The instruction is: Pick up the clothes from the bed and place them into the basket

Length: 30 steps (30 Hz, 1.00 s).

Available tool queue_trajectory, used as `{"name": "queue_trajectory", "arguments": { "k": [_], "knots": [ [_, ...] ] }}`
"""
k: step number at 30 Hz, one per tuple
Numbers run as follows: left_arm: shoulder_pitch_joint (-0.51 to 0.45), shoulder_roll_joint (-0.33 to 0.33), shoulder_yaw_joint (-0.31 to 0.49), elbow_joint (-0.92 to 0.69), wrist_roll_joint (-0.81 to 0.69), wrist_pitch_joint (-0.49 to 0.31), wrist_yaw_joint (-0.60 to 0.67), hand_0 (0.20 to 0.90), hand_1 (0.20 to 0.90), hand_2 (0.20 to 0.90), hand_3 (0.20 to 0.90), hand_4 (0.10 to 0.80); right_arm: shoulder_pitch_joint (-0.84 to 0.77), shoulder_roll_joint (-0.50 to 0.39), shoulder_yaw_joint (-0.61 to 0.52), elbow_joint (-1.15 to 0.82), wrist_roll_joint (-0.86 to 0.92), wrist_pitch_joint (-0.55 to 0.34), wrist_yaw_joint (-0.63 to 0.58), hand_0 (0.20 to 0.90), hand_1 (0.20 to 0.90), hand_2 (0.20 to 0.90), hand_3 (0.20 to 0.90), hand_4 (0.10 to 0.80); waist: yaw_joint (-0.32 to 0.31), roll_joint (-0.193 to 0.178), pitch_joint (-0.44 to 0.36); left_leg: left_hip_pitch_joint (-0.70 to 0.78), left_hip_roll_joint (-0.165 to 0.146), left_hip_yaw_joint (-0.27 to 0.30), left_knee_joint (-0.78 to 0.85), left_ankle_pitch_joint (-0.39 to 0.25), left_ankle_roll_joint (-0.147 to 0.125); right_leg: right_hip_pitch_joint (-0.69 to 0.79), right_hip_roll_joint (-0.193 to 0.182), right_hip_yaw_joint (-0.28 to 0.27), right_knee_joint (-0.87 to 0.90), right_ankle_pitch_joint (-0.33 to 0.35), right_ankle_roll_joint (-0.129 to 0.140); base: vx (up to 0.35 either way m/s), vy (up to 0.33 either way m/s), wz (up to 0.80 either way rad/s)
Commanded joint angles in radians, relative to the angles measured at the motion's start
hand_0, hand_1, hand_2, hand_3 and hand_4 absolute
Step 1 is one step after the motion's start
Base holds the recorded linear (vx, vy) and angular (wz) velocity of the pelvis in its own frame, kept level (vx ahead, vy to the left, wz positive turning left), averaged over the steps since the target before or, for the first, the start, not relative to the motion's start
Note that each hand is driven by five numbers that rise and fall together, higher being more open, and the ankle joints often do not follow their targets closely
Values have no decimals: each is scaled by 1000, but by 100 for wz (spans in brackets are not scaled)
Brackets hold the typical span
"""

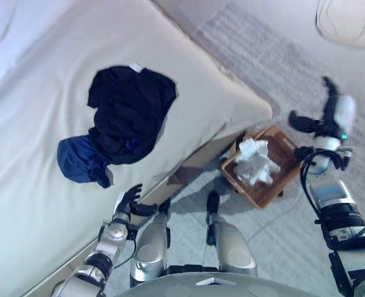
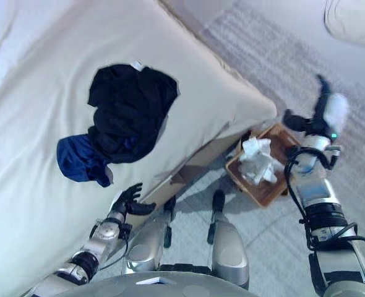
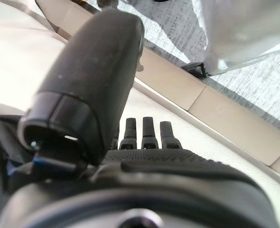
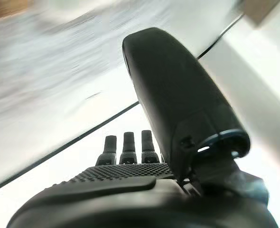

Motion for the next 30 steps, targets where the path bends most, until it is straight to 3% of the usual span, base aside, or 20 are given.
{"name": "queue_trajectory", "arguments": {
  "k": [1,7,13,14,17,20,27,30],
  "knots": [
    [86,34,-9,27,48,-11,-5,900,900,900,900,800,26,5,77,8,-120,-114,75,900,900,900,900,800,75,-70,-189,-12,-79,2,91,-123,68,2,-51,-1,88,-35,32,245,70,48],
    [112,64,-7,61,76,-8,-1,900,900,900,900,800,-74,69,217,126,-204,-58,81,900,900,900,900,800,169,-91,-198,10,-102,-64,104,-139,90,55,-87,-64,118,-21,56,184,47,48],
    [104,125,-22,105,75,-26,-23,900,900,900,900,800,-309,175,351,414,-178,125,-1,900,900,900,900,800,300,-92,-153,-52,-125,-150,159,-142,95,74,-126,-131,143,-13,57,136,62,38],
    [104,125,-22,105,75,-26,-23,900,900,900,900,800,-309,175,351,414,-178,125,-1,900,900,900,900,800,300,-92,-153,-52,-125,-150,159,-142,95,74,-126,-131,143,-13,57,-151,22,39],
    [7,157,-40,111,-1,-66,-21,900,900,900,900,800,-512,203,346,657,-103,127,-60,900,900,900,900,800,366,-84,-60,-177,-134,-190,160,-102,85,7,-126,-175,123,-4,53,-328,-50,47],
    [-29,163,-30,86,-38,-76,-18,900,900,900,900,800,-612,180,352,721,-75,140,-65,900,900,900,900,800,408,-80,8,-247,-134,-213,155,-74,74,-34,-119,-212,106,1,51,-192,-24,46],
    [-8,151,-24,53,-79,-93,-2,900,900,900,900,800,-740,138,374,753,-30,145,-92,900,900,900,900,800,452,-75,92,-330,-143,-233,147,-36,61,-97,-107,-260,86,13,57,-38,56,23],
    [9,135,-38,38,-113,-130,-1,900,900,900,900,800,-807,132,403,773,-25,174,-49,900,900,900,900,800,459,-67,128,-358,-132,-235,154,-51,53,-135,-97,-259,100,-12,62,-27,88,8]
  ]
}}
